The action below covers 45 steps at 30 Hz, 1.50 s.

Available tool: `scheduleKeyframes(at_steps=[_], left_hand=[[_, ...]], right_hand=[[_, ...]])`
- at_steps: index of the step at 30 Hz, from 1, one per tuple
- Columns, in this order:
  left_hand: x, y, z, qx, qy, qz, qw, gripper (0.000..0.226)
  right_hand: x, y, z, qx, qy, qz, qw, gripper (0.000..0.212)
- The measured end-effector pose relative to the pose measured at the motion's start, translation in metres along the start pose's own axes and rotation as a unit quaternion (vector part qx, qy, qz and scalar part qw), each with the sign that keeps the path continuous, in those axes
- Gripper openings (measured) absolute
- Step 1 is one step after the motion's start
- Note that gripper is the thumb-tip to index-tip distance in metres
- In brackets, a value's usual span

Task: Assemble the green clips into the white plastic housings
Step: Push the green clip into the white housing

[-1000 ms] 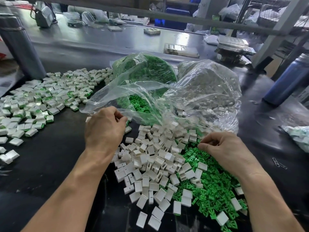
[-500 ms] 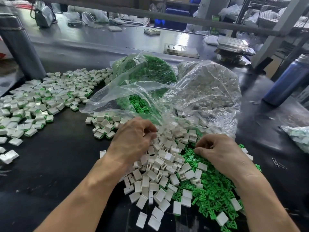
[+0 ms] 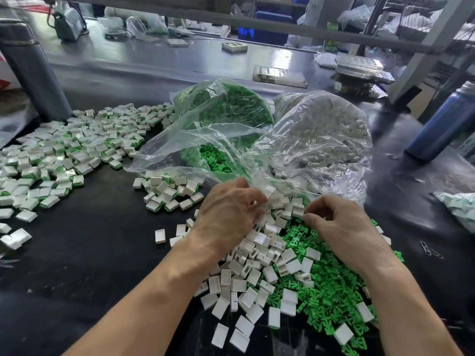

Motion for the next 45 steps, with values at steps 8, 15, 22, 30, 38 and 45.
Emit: scheduleKeyframes(at_steps=[8,15,22,30,38,45], left_hand=[[-0.004,0.000,0.007,-0.084,-0.006,-0.004,0.996,0.018],[-0.009,0.001,0.026,-0.369,-0.016,0.009,0.929,0.017],[-0.006,0.000,0.020,-0.435,0.019,0.008,0.900,0.030],[-0.006,-0.003,0.011,-0.443,0.033,0.008,0.896,0.017],[-0.006,-0.003,0.009,-0.451,0.033,0.006,0.892,0.019],[-0.006,-0.003,0.007,-0.454,0.047,0.003,0.890,0.018]], right_hand=[[-0.002,0.012,-0.005,0.193,-0.023,0.036,0.980,0.016],[-0.007,0.038,-0.020,0.367,-0.007,0.083,0.926,0.011],[-0.009,0.042,-0.024,0.383,-0.022,0.099,0.918,0.012],[-0.010,0.048,-0.028,0.474,-0.023,0.092,0.875,0.012],[-0.011,0.051,-0.031,0.469,-0.021,0.098,0.877,0.011],[-0.011,0.048,-0.031,0.430,-0.034,0.104,0.896,0.012]])
Point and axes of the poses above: each hand's wrist, its own x-axis towards the middle knuckle, its own z-axis out of the back of the hand, y = z × x, the point moved 7 cm from there along x, towards the middle knuckle, and after that the axes turned 7 degrees about z, right-handed, at the moved point
